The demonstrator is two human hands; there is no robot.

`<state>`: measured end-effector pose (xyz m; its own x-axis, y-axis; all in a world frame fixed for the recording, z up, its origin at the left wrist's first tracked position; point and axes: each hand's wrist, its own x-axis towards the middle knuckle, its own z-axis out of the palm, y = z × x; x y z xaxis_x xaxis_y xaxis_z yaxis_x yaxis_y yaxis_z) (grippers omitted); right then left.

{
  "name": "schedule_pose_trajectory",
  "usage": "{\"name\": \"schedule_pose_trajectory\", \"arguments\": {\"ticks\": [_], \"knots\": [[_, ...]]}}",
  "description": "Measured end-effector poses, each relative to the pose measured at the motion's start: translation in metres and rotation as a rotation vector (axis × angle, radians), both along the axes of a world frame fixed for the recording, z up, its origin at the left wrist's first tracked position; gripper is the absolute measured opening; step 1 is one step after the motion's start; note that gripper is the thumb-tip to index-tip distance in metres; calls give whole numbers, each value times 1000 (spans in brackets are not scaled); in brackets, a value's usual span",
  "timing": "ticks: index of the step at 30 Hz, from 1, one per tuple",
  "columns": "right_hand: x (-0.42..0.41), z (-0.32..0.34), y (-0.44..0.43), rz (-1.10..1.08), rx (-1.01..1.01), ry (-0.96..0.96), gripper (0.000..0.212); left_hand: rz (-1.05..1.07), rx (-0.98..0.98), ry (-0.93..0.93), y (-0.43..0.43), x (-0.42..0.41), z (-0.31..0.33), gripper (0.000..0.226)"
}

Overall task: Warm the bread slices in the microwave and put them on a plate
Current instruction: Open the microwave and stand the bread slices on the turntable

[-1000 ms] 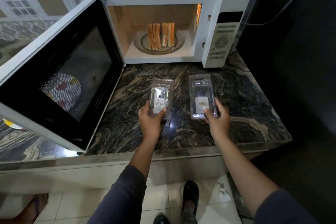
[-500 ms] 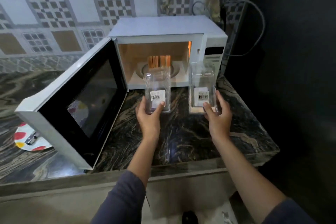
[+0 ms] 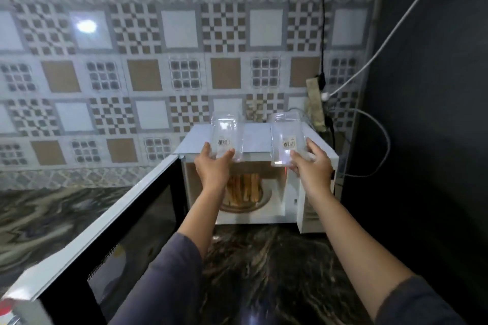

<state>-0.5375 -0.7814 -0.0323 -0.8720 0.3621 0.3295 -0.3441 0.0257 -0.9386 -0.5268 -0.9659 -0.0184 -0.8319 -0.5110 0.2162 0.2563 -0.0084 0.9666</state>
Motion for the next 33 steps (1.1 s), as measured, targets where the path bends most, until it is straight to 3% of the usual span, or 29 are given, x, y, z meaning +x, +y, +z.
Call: {"name": "schedule_pose_trajectory", "arguments": {"ticks": [8, 15, 19, 26, 33], "knots": [[-86, 38, -1, 112, -117, -159, 55, 59, -102, -180, -2, -81, 28, 67], [-129, 39, -8, 123, 137, -313, 39, 64, -276, -327, -1, -116, 23, 52], [-145, 39, -9, 84, 237, -326, 46, 57, -343, -340, 0, -125, 24, 53], [-143, 42, -15, -21, 470, -323, 31, 76, -516, -408, 3, -128, 23, 49], [-118, 55, -16, 110, 581, -377, 47, 53, -629, -477, 5, -105, 31, 58]]}}
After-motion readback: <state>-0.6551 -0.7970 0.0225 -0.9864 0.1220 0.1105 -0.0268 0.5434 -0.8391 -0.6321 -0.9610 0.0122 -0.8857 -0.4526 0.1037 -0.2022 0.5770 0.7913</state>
